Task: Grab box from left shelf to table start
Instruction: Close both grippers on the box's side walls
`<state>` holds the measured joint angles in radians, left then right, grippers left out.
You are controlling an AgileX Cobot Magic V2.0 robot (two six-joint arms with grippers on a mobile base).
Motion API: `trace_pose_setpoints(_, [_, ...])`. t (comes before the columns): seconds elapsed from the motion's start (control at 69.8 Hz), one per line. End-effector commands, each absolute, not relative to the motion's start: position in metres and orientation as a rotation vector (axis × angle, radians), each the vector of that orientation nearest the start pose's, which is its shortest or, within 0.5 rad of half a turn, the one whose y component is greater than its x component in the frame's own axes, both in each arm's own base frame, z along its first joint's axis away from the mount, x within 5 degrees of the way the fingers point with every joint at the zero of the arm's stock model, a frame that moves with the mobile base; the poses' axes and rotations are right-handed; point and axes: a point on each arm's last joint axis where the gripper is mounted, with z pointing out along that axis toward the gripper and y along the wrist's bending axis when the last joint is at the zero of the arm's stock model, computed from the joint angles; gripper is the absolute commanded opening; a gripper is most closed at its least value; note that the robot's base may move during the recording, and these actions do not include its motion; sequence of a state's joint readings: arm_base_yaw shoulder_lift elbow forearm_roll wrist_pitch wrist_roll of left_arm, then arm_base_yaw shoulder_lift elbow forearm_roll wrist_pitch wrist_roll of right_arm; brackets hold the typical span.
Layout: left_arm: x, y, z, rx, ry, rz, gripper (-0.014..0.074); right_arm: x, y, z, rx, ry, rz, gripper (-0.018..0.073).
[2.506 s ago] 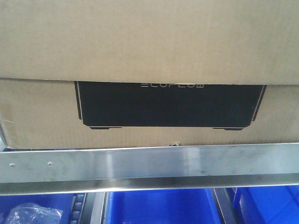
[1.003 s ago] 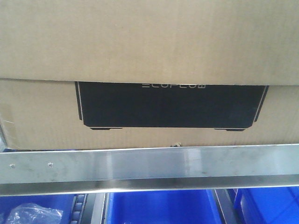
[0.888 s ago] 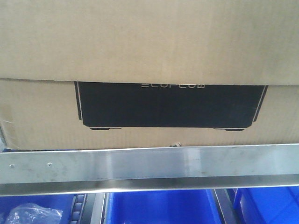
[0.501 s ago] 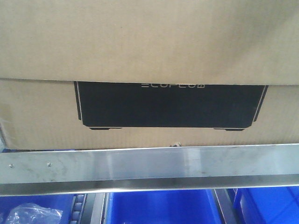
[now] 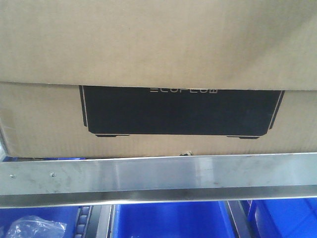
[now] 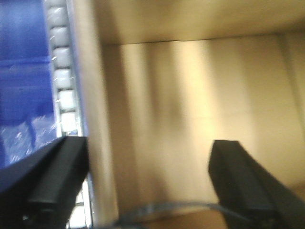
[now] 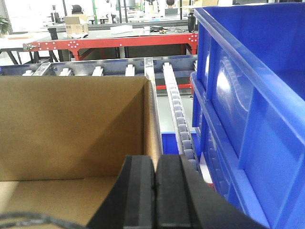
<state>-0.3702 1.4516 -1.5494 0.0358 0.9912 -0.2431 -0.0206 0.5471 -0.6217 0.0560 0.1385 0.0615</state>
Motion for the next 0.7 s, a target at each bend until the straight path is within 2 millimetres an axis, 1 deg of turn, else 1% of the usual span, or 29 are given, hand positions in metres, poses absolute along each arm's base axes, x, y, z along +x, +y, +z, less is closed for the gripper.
trace_pose_setpoints(0.0, [0.292,-0.113,0.424,0.119,2.305,-0.318,0.0335,0.112,-0.002,0.386,0.089,1.437,0.068,0.0060])
trace_pose_setpoints(0.129, [0.300,-0.114,0.415,0.125,2.331,-0.283,0.0260,0.112,-0.002,0.386,0.089,1.437,0.068,0.0060])
trace_pose_setpoints(0.215, [0.303,-0.115,0.411,0.127,2.342,-0.276,0.0179,0.112,-0.002,0.386,0.089,1.438,0.068,0.0060])
trace_pose_setpoints(0.444, [0.306,-0.115,0.409,0.132,2.347,-0.254,-0.0106,0.112,-0.002,0.385,0.089,1.453,0.068,0.0060])
trace_pose_setpoints(0.559, [0.306,-0.115,0.409,0.132,2.347,-0.254,-0.0097,0.112,-0.002,0.384,0.090,1.498,0.069,0.0060])
trace_pose_setpoints(0.687, [0.306,-0.112,0.409,0.140,2.345,-0.217,-0.0097,0.110,-0.002,0.391,0.089,1.547,0.071,0.0061])
